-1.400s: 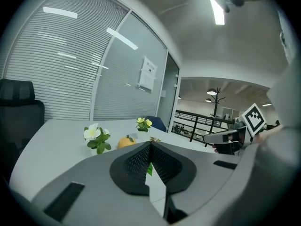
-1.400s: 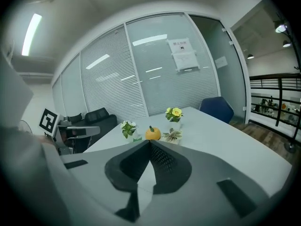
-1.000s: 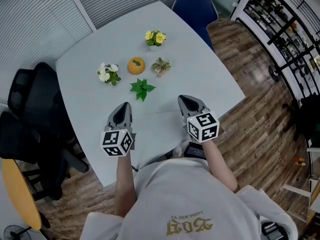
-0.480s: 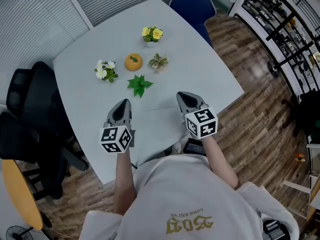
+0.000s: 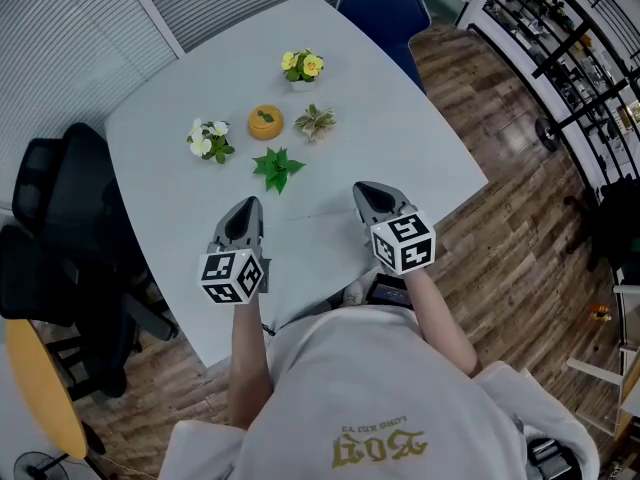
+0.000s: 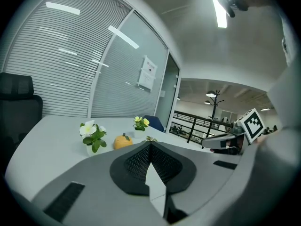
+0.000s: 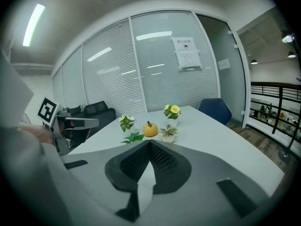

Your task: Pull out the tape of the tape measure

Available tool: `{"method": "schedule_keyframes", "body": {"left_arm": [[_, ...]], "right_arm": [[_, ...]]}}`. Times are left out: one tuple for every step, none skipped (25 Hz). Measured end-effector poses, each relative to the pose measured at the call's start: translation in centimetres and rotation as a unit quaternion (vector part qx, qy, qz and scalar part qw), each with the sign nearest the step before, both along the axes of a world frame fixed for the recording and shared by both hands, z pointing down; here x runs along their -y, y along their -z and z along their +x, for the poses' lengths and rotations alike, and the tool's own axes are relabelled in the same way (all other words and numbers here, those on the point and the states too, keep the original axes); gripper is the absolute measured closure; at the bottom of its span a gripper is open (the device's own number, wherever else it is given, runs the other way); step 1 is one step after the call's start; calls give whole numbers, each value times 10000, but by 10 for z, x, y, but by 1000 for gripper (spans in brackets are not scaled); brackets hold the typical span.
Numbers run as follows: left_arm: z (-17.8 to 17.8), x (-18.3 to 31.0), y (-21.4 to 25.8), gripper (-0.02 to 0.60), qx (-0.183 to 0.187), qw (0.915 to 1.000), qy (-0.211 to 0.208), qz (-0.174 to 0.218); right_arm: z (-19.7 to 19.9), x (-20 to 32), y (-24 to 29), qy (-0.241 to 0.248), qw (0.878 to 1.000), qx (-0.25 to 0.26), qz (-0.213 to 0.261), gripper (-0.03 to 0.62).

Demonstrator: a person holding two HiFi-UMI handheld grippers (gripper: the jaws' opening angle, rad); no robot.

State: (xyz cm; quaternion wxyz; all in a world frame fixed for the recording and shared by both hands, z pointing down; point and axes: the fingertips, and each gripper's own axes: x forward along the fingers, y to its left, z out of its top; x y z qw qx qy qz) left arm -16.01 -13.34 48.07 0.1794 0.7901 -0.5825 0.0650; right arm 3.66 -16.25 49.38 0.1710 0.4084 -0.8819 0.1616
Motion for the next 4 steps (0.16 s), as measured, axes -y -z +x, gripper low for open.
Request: {"method": "schedule_keyframes", "body": {"left_arm": [[1,0,-1,578,0,10000,-5,-8],[1,-1,-1,578,0,10000,-8,-12],[1,-1,-1,578,-1,10000,-10,-14],[2,-1,-1,578,-2,10000,-10,-15]], "right_arm": [[0,0,0,6,10000,-2,0,579],[0,0,0,10,10000,-4,4,579],[1,0,0,14,10000,-7,11,579],[1,0,0,16,10000,-12,20,579]]}}
